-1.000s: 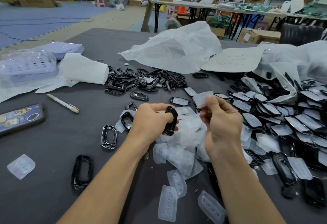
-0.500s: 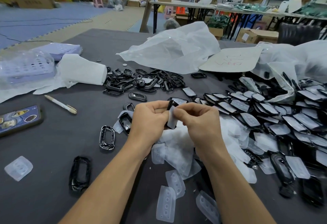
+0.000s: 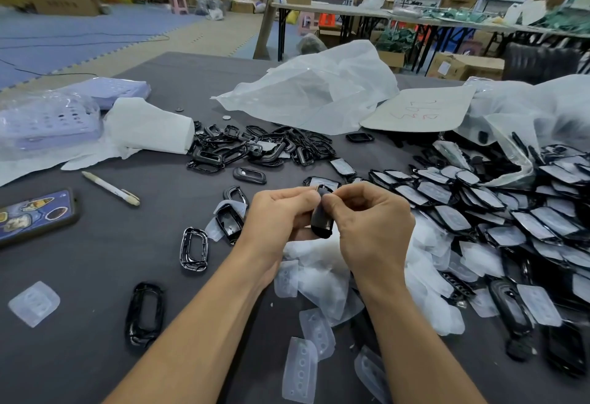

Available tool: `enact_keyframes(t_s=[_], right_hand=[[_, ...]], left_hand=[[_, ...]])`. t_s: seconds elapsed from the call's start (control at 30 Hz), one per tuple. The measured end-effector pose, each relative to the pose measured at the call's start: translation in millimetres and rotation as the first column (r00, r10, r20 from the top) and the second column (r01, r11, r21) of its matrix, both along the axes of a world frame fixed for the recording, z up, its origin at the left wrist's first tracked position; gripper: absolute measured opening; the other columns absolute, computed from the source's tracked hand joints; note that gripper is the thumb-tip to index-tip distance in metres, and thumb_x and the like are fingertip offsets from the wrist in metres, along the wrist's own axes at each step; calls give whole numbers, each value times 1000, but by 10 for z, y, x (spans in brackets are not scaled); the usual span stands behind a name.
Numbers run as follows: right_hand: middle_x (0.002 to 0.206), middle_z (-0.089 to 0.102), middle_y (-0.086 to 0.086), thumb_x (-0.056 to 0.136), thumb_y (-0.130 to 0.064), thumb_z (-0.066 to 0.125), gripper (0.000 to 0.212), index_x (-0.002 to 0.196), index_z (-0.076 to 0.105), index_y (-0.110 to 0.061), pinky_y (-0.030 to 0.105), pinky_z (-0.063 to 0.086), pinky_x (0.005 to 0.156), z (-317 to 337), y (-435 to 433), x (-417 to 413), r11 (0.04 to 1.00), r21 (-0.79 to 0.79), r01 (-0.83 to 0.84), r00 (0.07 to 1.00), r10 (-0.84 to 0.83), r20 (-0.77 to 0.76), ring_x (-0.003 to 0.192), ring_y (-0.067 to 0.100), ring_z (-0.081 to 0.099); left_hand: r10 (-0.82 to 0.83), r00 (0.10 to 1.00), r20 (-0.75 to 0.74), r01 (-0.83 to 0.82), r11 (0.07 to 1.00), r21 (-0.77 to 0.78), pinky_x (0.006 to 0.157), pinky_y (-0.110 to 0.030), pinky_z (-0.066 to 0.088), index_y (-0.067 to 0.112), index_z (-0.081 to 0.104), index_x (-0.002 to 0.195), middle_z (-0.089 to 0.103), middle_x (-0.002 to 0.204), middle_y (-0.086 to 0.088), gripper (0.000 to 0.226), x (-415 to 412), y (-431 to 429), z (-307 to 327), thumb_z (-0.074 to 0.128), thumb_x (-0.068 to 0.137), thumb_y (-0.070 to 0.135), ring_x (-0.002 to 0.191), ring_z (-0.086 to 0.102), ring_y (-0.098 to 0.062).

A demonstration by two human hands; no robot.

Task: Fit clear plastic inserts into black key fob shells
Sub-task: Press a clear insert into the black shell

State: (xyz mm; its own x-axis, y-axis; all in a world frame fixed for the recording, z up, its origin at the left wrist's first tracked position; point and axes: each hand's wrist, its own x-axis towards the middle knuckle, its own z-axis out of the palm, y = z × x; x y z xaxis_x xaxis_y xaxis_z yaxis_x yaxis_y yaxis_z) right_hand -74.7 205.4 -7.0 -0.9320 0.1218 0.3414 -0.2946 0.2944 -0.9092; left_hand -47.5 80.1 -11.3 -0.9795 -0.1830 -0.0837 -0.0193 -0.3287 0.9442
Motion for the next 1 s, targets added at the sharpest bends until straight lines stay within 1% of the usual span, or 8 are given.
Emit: enact_keyframes(t_s=[0.17, 0.27, 0.4, 0.5, 0.63, 0.77, 0.9, 1.0], right_hand=[[64, 72, -6, 75, -23, 90, 19, 70, 72, -21, 17, 50, 54, 5, 35, -41, 997, -55, -47, 996, 51, 77, 56, 7, 65], [60, 69, -8, 78, -24, 87, 21, 67, 70, -21, 12, 44, 51, 1, 44, -60, 994, 4, -105, 991, 104, 86, 52, 1, 58], [59, 67, -10, 80, -24, 85, 22, 66, 68, -22, 13, 44, 51, -17, 44, -70, 993, 6, -116, 991, 115, 69, 51, 0, 57], [59, 66, -9, 80, -22, 84, 21, 67, 68, -21, 13, 44, 51, -26, 47, -80, 992, 8, -130, 989, 129, 77, 51, 1, 57], [58, 65, -5, 79, -15, 84, 21, 67, 67, -16, 20, 47, 54, -13, 53, -92, 983, -100, -154, 978, 166, 129, 53, 6, 57], [59, 62, 3, 76, -11, 84, 25, 62, 62, -14, 31, 48, 60, 24, 68, -85, 958, -235, -165, 959, 212, 187, 58, 15, 56], [60, 55, 2, 74, -9, 80, 27, 59, 59, -17, 27, 44, 60, 49, 76, -83, 951, -268, -152, 952, 214, 219, 60, 14, 51], [58, 58, -1, 70, -18, 80, 22, 60, 60, -18, 28, 46, 59, 49, 60, -70, 961, -235, -146, 957, 197, 211, 57, 13, 53]], left_hand=[[-48, 997, -53, 44, 996, -81, 68, -26, 60, 3, 79, 109, 79, 94, -21, 34, -4, -21, -42, 63, 87, -16, 77, 73, -22], [-32, 998, -58, 26, 996, -87, 70, -30, 62, 5, 80, 106, 78, 94, -23, 37, -14, -12, -57, 65, 81, -19, 77, 72, -27], [-24, 997, -75, 16, 995, -102, 76, -36, 63, 9, 81, 102, 78, 93, -24, 39, -13, -1, -64, 69, 79, -20, 78, 73, -30], [-9, 998, -69, -1, 990, -144, 75, -36, 62, 9, 79, 106, 78, 92, -23, 40, -21, -3, -71, 68, 80, -19, 77, 73, -31], [-14, 998, -63, 5, 991, -133, 77, -37, 60, 5, 78, 110, 78, 90, -22, 36, -22, 14, -64, 67, 82, -15, 74, 71, -27], [-37, 995, -88, 27, 994, -107, 66, -27, 59, 6, 81, 107, 78, 89, -19, 28, -8, -4, -53, 64, 90, -9, 73, 74, -22], [-69, 992, -101, 57, 992, -114, 70, -29, 61, 7, 82, 106, 79, 91, -18, 27, -5, 6, -51, 65, 91, -7, 77, 75, -22], [-60, 993, -101, 46, 990, -131, 70, -28, 61, 10, 83, 102, 78, 87, -18, 27, -15, 10, -48, 66, 89, -7, 74, 73, -22]])
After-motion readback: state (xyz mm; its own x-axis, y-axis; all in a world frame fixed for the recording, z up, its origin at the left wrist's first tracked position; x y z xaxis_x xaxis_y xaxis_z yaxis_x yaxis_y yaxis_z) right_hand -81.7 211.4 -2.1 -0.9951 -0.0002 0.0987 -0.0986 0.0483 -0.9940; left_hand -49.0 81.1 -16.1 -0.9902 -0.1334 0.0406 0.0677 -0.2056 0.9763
